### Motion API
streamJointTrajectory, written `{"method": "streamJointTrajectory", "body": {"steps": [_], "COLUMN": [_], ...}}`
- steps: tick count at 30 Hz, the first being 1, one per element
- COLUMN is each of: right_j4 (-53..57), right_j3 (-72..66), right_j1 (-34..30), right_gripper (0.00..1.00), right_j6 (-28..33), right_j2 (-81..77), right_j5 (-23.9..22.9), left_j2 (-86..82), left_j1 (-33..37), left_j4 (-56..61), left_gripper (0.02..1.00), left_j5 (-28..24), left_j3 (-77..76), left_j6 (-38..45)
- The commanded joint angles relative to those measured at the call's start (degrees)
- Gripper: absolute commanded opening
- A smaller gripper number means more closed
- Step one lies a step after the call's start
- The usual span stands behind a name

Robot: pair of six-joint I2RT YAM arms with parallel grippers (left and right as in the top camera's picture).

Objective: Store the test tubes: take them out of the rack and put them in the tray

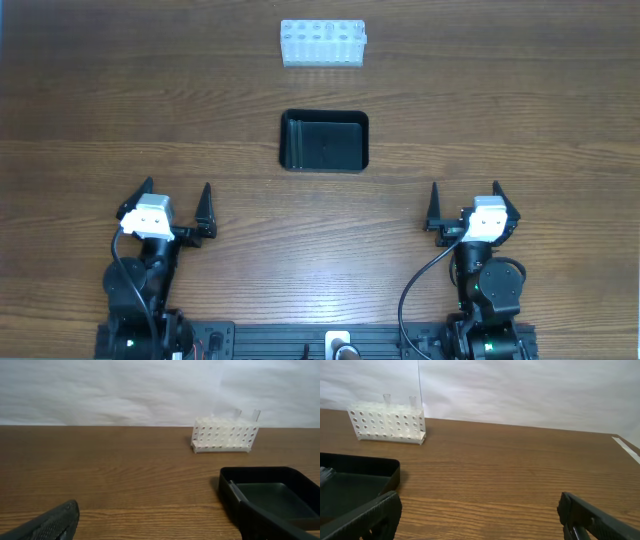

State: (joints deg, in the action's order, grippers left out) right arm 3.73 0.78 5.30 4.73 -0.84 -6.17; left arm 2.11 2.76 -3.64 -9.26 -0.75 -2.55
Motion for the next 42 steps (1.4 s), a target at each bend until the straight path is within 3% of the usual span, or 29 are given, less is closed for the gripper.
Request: {"method": "streamJointTrajectory", "body": {"steps": [1, 33, 42], "right_j4": [-0.1, -0.1, -5.2], "right_j3": [-0.5, -0.5, -0.5], "right_j1": [0.3, 0.3, 0.3], "right_gripper": [0.993, 0.991, 0.993], "right_j6": [0.1, 0.1, -0.2], "right_j2": [0.5, 0.5, 0.5], "right_j5": [-0.8, -0.8, 0.7], "left_j2": [-0.7, -1.2, -1.2], "left_j1": [0.4, 0.3, 0.3], "left_j4": [0.1, 0.2, 0.2], "left_gripper": [1.000, 1.000, 1.000], "left_j5": [-1.0, -1.0, -1.0], "left_j3": [0.4, 0.4, 0.4], "left_j6": [0.6, 0.6, 0.6]}}
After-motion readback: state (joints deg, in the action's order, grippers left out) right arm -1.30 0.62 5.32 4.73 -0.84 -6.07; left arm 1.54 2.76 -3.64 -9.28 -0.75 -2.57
